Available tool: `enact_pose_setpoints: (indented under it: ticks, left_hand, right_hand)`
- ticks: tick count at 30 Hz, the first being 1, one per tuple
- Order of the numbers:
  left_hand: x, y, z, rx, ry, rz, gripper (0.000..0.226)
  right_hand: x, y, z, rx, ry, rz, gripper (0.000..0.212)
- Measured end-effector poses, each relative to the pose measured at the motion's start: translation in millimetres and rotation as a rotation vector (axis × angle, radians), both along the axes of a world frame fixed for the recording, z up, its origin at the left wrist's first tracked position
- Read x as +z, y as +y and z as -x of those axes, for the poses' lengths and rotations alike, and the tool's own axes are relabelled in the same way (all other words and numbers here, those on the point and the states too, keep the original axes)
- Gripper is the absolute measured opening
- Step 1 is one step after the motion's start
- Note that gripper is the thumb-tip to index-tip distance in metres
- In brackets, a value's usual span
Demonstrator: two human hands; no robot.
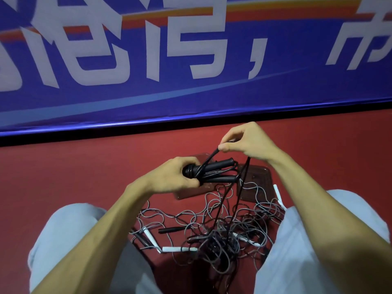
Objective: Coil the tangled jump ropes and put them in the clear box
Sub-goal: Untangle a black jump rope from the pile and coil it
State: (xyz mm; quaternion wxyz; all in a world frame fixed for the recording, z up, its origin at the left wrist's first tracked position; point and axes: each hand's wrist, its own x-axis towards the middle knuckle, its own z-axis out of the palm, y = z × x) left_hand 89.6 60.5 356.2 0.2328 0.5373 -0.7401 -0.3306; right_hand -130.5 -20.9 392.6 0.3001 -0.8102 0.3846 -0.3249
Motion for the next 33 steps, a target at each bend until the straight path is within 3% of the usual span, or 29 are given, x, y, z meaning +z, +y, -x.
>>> enact_pose_setpoints:
  ticks: [2, 5, 7, 9, 11, 13, 16, 18, 20, 23, 26, 28, 31, 33]
  left_hand:
    - [3, 0, -3, 0.01, 0.011, -0.015, 0.029]
    - [2, -2, -10, 0.052, -0.285, 0.172, 0.026]
    - [4, -1, -12, 0.035, -0.336, 0.147, 0.022]
    - [8, 3, -8, 0.002, -0.166, -0.005, 0.017]
    - [15, 7, -7, -0.018, 0.04, -0.088, 0.026]
    - [21, 9, -7, -0.002, 0.246, -0.112, 0.042]
    - [25, 8, -8, 0.128, 0.502, -0.06, 0.046]
    - [26, 7, -6, 0.203, 0.583, -0.008, 0.044]
    - [25, 5, -4, 0.267, 0.591, 0.065, 0.038]
    - [24, 1, -5, 0.381, 0.612, 0.118, 0.018]
    - [20, -2, -9, 0.418, 0.604, 0.13, 0.014]
    - [18, -5, -13, 0.417, 0.606, 0.132, 0.021]
    - [11, -11, -27, 0.418, 0.511, 0.184, 0.035]
    - [6, -15, -36, 0.443, 0.328, 0.258, 0.043]
  right_hand:
    - [1, -2, 2, 0.022, -0.017, -0.038, 0.01]
    - [0, -2, 0, 0.022, 0.092, 0.018, 0.008]
    - [-6, 0, -6, 0.038, 0.126, 0.042, 0.008]
    - [-11, -2, -12, 0.07, 0.095, 0.016, 0.008]
    - [-15, -5, -14, 0.118, 0.005, -0.068, 0.012]
    - [-18, -3, -17, 0.136, -0.129, -0.214, 0.021]
    - [-28, 9, -30, 0.097, -0.257, -0.435, 0.026]
    - [-34, 14, -38, 0.078, -0.169, -0.549, 0.031]
    - [-41, 15, -41, 0.171, 0.056, -0.579, 0.039]
    - [-51, 14, -41, 0.339, 0.235, -0.643, 0.026]
    - [-57, 13, -39, 0.388, 0.423, -0.547, 0.006]
    - [-58, 9, -35, 0.358, 0.563, -0.407, 0.008]
    - [-53, 6, -27, 0.26, 0.567, -0.255, 0.007]
    - [-41, 9, -22, 0.192, 0.515, -0.109, 0.01]
